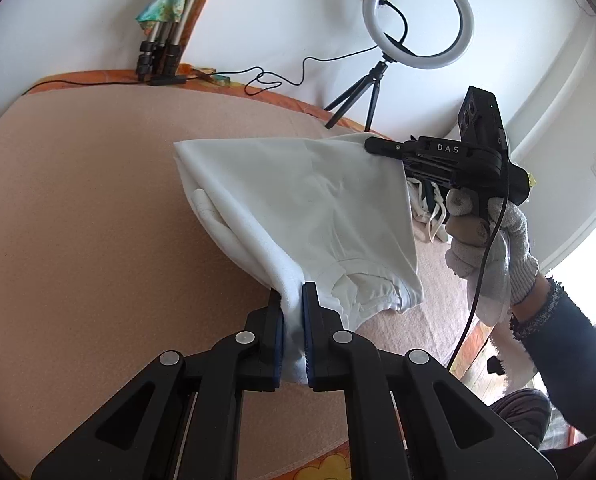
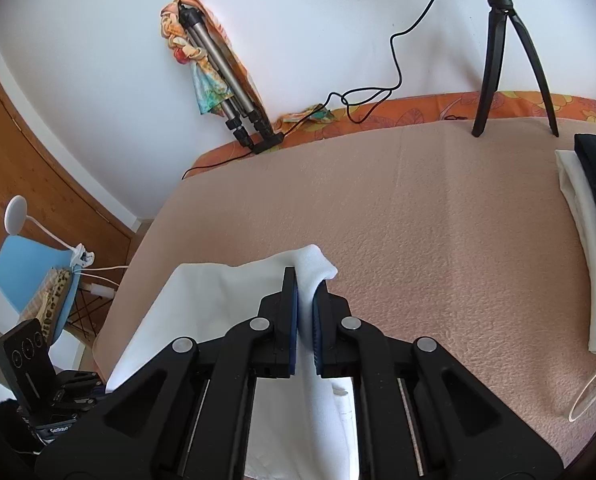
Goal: Fold small clothes
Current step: 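Lift the folded T-shirt with both grippers and carry it toward the clothes stack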
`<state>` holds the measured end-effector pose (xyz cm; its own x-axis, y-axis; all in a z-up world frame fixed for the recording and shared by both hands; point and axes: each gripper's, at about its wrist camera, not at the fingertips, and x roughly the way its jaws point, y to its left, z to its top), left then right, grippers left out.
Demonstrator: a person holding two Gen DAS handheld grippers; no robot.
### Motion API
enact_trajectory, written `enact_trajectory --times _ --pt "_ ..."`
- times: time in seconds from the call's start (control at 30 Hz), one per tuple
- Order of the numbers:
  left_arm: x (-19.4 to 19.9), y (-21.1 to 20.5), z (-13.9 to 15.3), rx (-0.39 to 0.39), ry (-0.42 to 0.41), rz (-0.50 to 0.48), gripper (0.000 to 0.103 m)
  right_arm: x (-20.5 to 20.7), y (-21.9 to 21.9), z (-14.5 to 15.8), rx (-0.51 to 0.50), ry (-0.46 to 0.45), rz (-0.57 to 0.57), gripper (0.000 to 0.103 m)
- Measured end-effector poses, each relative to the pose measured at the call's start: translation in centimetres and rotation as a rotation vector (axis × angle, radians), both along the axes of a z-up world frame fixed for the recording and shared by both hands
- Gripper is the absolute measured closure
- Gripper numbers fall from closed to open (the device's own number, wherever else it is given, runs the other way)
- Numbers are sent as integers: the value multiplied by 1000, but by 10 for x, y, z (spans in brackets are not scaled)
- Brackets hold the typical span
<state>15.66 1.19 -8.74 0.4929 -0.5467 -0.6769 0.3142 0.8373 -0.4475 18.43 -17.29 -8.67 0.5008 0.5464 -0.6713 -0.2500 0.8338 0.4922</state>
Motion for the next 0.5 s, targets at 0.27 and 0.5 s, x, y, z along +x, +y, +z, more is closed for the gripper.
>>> enact_trajectory --times 0.27,0.5 --pt "16 -36 19 -31 -79 -104 96 -16 -56 33 0 -67 -90 96" --pt "28 -83 34 -58 -136 -191 96 -30 -118 65 -21 -118 -189 96"
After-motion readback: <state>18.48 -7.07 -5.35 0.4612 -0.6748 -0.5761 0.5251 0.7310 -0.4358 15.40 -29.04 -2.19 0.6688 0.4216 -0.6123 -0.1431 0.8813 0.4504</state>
